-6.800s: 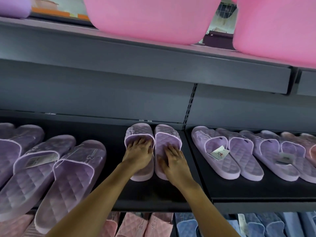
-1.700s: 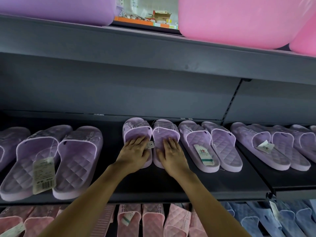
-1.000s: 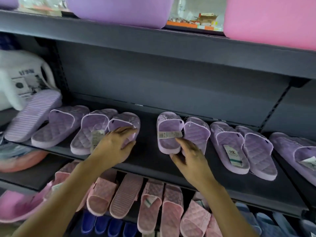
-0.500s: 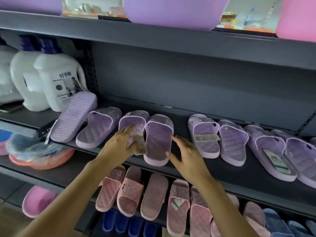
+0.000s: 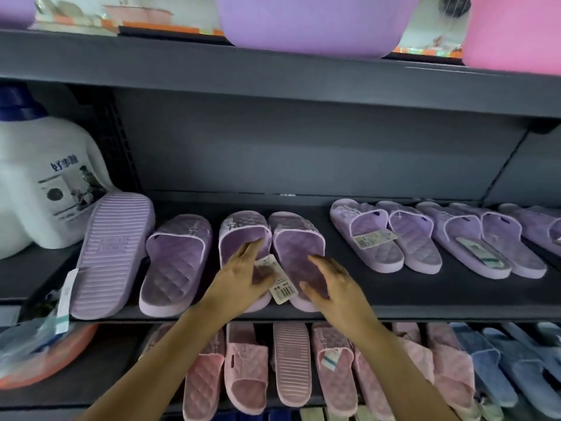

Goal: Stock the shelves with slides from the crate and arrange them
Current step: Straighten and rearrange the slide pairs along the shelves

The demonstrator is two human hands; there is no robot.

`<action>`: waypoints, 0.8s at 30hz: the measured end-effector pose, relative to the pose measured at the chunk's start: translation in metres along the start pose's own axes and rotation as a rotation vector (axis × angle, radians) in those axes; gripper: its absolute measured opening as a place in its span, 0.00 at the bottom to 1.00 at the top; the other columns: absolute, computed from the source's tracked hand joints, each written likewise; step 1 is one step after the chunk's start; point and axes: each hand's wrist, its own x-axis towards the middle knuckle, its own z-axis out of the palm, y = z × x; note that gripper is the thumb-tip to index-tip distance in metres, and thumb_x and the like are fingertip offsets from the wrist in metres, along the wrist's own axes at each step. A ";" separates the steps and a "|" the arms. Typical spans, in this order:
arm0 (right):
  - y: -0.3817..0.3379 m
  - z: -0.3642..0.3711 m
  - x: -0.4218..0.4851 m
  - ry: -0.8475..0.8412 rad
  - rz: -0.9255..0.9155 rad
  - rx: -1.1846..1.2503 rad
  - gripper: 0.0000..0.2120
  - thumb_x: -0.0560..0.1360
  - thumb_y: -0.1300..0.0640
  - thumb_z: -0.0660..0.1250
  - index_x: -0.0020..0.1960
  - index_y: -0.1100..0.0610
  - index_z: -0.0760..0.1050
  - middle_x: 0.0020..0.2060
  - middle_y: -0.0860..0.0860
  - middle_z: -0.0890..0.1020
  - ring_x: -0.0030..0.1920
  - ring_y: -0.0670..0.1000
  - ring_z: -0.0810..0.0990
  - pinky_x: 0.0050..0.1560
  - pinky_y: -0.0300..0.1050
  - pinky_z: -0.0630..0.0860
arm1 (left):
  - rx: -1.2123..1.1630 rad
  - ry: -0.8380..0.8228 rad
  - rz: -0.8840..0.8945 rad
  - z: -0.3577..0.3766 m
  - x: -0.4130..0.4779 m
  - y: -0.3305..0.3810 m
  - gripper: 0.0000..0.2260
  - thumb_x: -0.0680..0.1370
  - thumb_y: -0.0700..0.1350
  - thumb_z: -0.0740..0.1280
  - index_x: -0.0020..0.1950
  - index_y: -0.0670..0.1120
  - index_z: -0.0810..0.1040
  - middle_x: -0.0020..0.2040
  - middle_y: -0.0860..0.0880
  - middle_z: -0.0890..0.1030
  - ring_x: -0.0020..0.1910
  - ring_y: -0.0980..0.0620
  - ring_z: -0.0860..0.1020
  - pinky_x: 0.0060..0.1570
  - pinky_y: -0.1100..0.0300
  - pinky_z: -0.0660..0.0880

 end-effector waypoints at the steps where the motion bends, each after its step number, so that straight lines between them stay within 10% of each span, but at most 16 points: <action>1: -0.001 0.002 -0.001 0.002 0.012 -0.002 0.36 0.68 0.36 0.52 0.69 0.56 0.67 0.65 0.53 0.73 0.64 0.54 0.71 0.60 0.44 0.69 | 0.001 -0.013 0.003 0.001 0.001 -0.002 0.42 0.64 0.67 0.55 0.73 0.45 0.62 0.68 0.46 0.69 0.67 0.48 0.69 0.63 0.54 0.67; 13: 0.009 0.015 0.016 -0.138 -0.101 -0.062 0.50 0.67 0.25 0.36 0.71 0.60 0.64 0.72 0.54 0.64 0.73 0.50 0.59 0.69 0.34 0.46 | 0.396 -0.204 -0.011 0.006 0.004 -0.008 0.50 0.58 0.69 0.32 0.76 0.44 0.39 0.77 0.49 0.50 0.76 0.53 0.49 0.72 0.59 0.42; 18: 0.014 0.029 0.020 -0.007 -0.108 -0.152 0.37 0.79 0.39 0.40 0.63 0.66 0.73 0.62 0.61 0.76 0.64 0.62 0.73 0.64 0.59 0.64 | 0.415 -0.234 -0.025 0.006 0.006 -0.011 0.48 0.60 0.68 0.31 0.76 0.45 0.39 0.78 0.50 0.45 0.76 0.55 0.43 0.73 0.58 0.39; 24: 0.011 0.041 0.024 0.106 -0.069 -0.222 0.23 0.76 0.52 0.54 0.58 0.67 0.77 0.56 0.62 0.80 0.57 0.62 0.79 0.55 0.58 0.73 | 0.365 -0.217 -0.054 0.015 0.021 -0.012 0.46 0.61 0.66 0.31 0.77 0.47 0.42 0.78 0.50 0.48 0.76 0.55 0.44 0.73 0.59 0.40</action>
